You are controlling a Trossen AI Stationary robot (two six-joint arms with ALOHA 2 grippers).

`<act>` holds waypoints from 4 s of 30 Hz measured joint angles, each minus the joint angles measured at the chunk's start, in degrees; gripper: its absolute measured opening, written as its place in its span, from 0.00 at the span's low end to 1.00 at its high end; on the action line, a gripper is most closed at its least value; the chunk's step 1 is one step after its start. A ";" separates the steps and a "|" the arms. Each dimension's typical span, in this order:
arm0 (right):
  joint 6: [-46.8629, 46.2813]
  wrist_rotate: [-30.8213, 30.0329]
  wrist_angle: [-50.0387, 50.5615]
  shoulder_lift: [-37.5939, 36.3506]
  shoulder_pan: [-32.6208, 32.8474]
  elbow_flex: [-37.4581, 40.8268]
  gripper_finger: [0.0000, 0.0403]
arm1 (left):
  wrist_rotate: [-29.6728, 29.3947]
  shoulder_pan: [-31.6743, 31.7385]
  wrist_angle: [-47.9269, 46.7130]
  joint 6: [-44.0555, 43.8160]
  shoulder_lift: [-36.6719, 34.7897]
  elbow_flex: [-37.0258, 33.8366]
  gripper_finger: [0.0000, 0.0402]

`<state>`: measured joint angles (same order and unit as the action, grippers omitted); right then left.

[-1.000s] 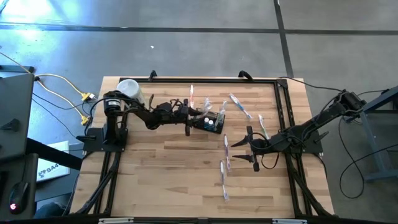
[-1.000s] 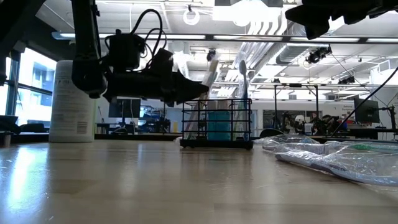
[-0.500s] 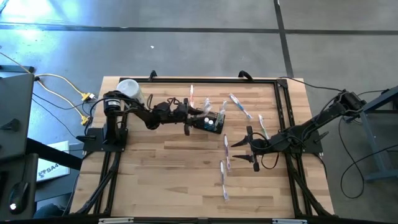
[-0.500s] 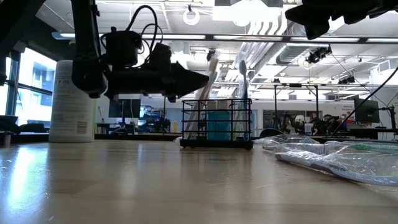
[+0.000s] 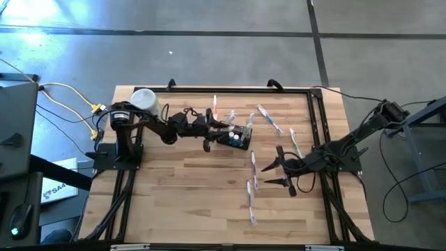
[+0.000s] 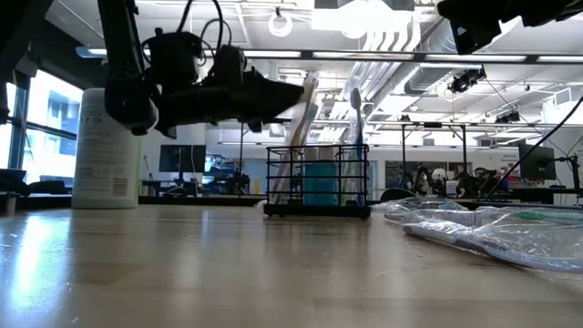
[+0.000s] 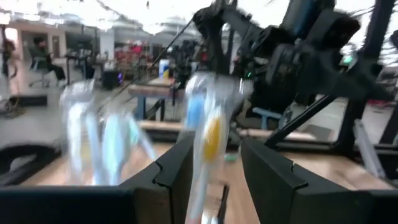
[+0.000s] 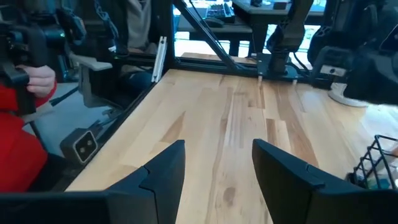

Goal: Pick & Place toothbrushing station
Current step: Put the green toothbrush into the mesh organizer

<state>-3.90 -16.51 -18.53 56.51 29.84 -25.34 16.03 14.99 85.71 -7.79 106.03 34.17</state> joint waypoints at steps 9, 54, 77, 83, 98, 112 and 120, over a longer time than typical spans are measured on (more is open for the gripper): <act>-2.90 -17.73 15.66 -0.06 2.08 -3.89 0.44 | 6.80 -0.01 0.09 -0.02 -7.45 0.00 0.34; -39.25 8.39 86.21 21.25 -51.74 -21.95 0.68 | 3.70 0.03 -69.32 6.07 -35.06 -1.00 0.34; -27.41 11.24 66.14 26.52 -62.94 -9.33 0.67 | 3.36 0.01 -76.76 3.53 -37.87 -0.96 0.34; -27.59 11.59 65.85 26.61 -62.49 -9.29 0.58 | 2.90 0.01 -77.45 1.49 -37.82 -0.96 0.34; -27.33 13.23 64.01 26.78 -60.45 -9.20 0.03 | 2.40 -0.01 -79.91 1.33 -37.45 -0.96 0.34; -35.41 5.28 73.33 15.86 -49.14 -11.08 0.02 | 2.25 -0.01 -80.46 1.49 -37.45 -0.96 0.34; -42.67 -0.53 70.90 4.48 -31.84 -14.14 0.01 | 0.55 -0.01 -81.63 1.92 -37.45 -0.98 0.34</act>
<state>-46.57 -17.04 52.37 60.98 -2.00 -39.49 16.58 14.98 4.08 -5.87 68.58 33.19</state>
